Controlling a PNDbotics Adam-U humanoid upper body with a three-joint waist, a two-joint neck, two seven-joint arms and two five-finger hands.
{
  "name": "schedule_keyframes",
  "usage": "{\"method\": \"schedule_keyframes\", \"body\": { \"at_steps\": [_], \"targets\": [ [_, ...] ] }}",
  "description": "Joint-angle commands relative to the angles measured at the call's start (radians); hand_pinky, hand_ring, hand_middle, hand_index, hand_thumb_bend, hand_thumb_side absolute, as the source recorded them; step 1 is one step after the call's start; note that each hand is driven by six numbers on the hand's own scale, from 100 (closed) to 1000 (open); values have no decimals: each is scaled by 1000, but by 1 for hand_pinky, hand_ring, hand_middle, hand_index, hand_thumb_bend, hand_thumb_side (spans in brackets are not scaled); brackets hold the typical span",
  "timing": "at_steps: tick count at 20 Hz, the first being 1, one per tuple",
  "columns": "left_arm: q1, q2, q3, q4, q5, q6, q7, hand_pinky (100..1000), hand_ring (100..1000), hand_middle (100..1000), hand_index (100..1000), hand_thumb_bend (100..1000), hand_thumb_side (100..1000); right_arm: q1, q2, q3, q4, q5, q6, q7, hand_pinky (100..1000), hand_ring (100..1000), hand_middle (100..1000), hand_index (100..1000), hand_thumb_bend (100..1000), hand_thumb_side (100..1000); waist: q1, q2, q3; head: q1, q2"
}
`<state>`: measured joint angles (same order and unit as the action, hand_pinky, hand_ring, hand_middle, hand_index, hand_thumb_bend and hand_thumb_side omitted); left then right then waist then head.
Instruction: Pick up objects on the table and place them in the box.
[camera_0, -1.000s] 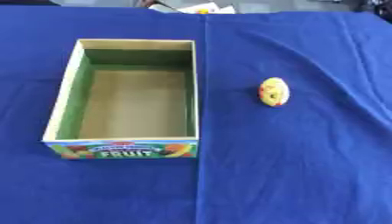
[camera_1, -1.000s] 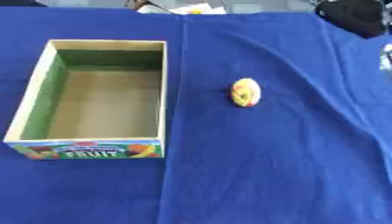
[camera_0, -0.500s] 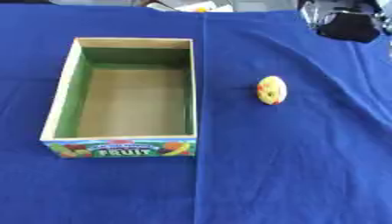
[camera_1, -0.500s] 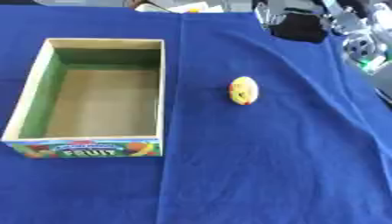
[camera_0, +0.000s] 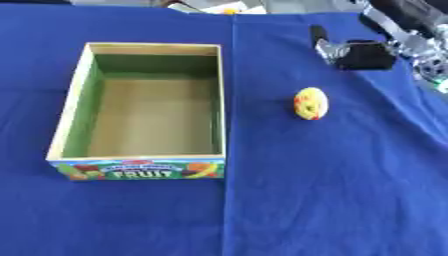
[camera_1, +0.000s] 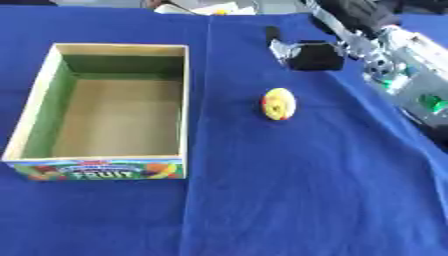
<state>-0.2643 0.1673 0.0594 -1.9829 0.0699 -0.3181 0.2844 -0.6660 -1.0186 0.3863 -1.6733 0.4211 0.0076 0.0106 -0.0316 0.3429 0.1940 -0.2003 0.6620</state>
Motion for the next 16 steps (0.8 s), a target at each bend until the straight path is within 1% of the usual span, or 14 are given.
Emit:
{"method": "schedule_keyframes", "body": {
  "at_steps": [1,2,6,8,9,10,11,14,16],
  "targets": [
    [-4,19,-1,-17,4,0,-4,565,835,829,750,100,1000,-29,-6,5,37,4,-12,44,939,891,878,1000,100,748,1,-23,2,-2,-13],
    [-4,19,-1,-17,4,0,-4,565,836,829,750,100,1000,-33,-2,9,48,5,-17,58,941,894,886,1000,100,774,1,-23,2,-2,-13],
    [-4,18,-1,-17,4,1,-4,565,836,829,750,100,1000,-43,15,21,87,24,-56,114,938,890,898,1000,100,810,0,-22,1,0,-18],
    [-3,18,-1,-17,3,2,-4,565,836,829,749,100,1000,-47,23,23,112,34,-67,143,951,909,921,1000,100,846,1,-22,1,1,-19],
    [-3,17,-1,-17,3,2,-4,565,836,829,749,100,1000,-49,27,24,125,39,-71,157,961,921,933,1000,156,896,1,-22,2,1,-19],
    [-3,18,-1,-17,3,2,-4,565,836,829,749,100,1000,-53,31,25,139,44,-72,170,966,928,940,1000,190,926,1,-21,2,1,-19],
    [-3,18,-1,-17,3,2,-4,565,836,829,750,100,1000,-59,35,24,153,48,-71,185,968,934,945,1000,224,987,1,-21,2,1,-18],
    [-1,17,0,-17,2,2,-5,565,837,830,749,100,1000,-72,51,17,187,32,-54,227,964,928,942,1000,230,1000,0,-20,1,1,-17],
    [-1,17,0,-17,1,3,-4,565,837,830,749,100,1000,-77,54,12,191,8,-39,255,964,928,942,1000,230,1000,-1,-20,0,2,-17]
  ]
}}
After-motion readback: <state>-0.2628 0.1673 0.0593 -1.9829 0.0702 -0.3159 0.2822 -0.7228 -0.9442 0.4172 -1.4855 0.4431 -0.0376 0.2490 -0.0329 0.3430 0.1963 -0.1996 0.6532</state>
